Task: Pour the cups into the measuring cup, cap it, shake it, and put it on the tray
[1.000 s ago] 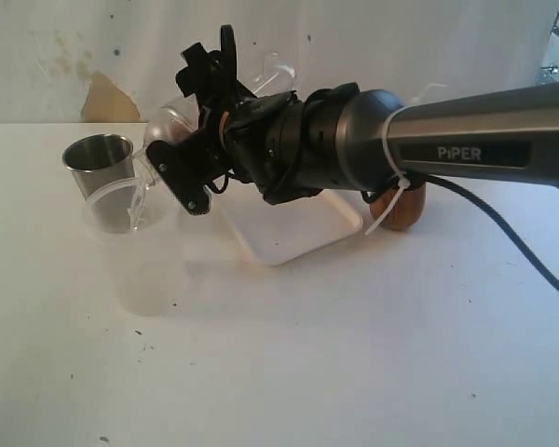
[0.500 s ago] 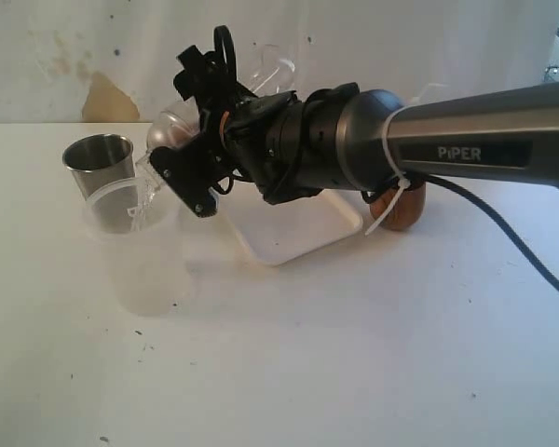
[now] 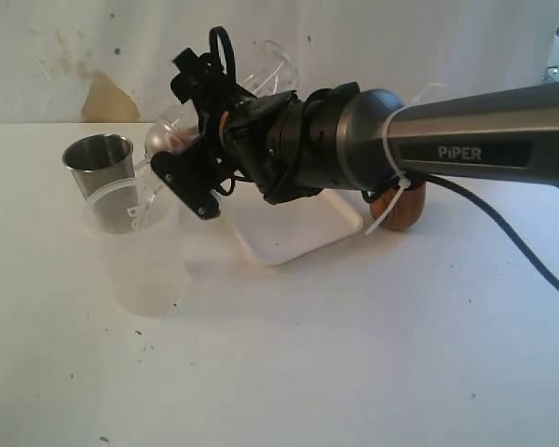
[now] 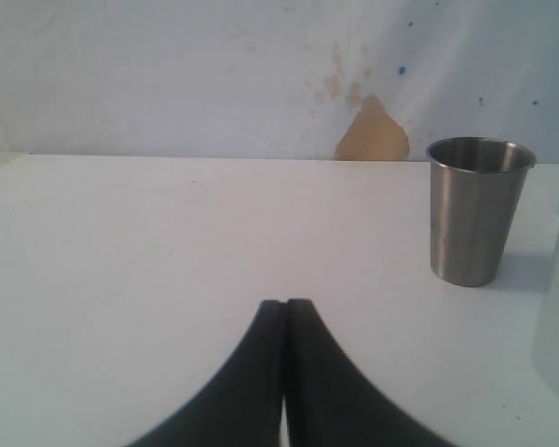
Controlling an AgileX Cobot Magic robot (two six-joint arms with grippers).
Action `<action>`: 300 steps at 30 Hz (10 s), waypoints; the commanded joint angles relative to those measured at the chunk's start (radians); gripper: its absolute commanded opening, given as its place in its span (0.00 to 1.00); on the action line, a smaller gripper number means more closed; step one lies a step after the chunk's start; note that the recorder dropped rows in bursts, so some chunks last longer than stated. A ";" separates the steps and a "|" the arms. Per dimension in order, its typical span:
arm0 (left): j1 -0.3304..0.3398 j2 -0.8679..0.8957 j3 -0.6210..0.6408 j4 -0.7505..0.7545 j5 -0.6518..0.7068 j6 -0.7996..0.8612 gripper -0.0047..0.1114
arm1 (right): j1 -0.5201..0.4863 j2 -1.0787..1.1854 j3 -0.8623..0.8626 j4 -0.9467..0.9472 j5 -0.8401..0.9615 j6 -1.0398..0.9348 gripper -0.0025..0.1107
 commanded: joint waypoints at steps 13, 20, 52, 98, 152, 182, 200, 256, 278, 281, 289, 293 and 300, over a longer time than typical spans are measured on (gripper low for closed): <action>-0.002 -0.005 0.004 -0.001 0.000 -0.003 0.04 | 0.003 -0.075 -0.022 -0.018 -0.087 0.130 0.02; -0.002 -0.005 0.004 -0.001 0.000 -0.003 0.04 | -0.016 -0.078 -0.022 -0.018 -0.218 0.443 0.02; -0.002 -0.005 0.004 -0.001 0.000 -0.003 0.04 | -0.042 -0.081 0.003 -0.018 -0.150 -0.005 0.02; -0.002 -0.005 0.004 -0.001 0.000 -0.003 0.04 | -0.033 -0.081 0.003 -0.018 -0.146 -0.187 0.02; -0.002 -0.005 0.004 -0.001 0.000 -0.003 0.04 | -0.033 -0.081 -0.010 -0.018 -0.165 -0.223 0.02; -0.002 -0.005 0.004 -0.001 0.000 -0.003 0.04 | -0.018 -0.081 -0.027 -0.018 -0.170 -0.257 0.02; -0.002 -0.005 0.004 -0.001 0.000 -0.003 0.04 | -0.013 -0.081 -0.027 -0.018 -0.166 -0.280 0.02; -0.002 -0.005 0.004 -0.001 0.000 -0.003 0.04 | -0.012 -0.081 -0.027 -0.018 -0.179 -0.240 0.02; -0.002 -0.005 0.004 -0.001 0.000 -0.003 0.04 | 0.020 -0.081 -0.027 -0.018 -0.110 0.048 0.02; -0.002 -0.005 0.004 -0.001 0.000 -0.003 0.04 | 0.008 -0.081 -0.027 -0.018 -0.085 0.409 0.02; -0.002 -0.005 0.004 -0.001 0.000 -0.003 0.04 | -0.147 -0.087 -0.051 -0.018 -0.466 1.373 0.02; -0.002 -0.005 0.004 -0.001 0.000 -0.003 0.04 | -0.217 -0.094 -0.058 -0.018 -0.475 1.561 0.02; -0.002 -0.005 0.004 -0.001 0.000 -0.003 0.04 | -0.335 -0.101 -0.058 0.151 -0.717 1.590 0.02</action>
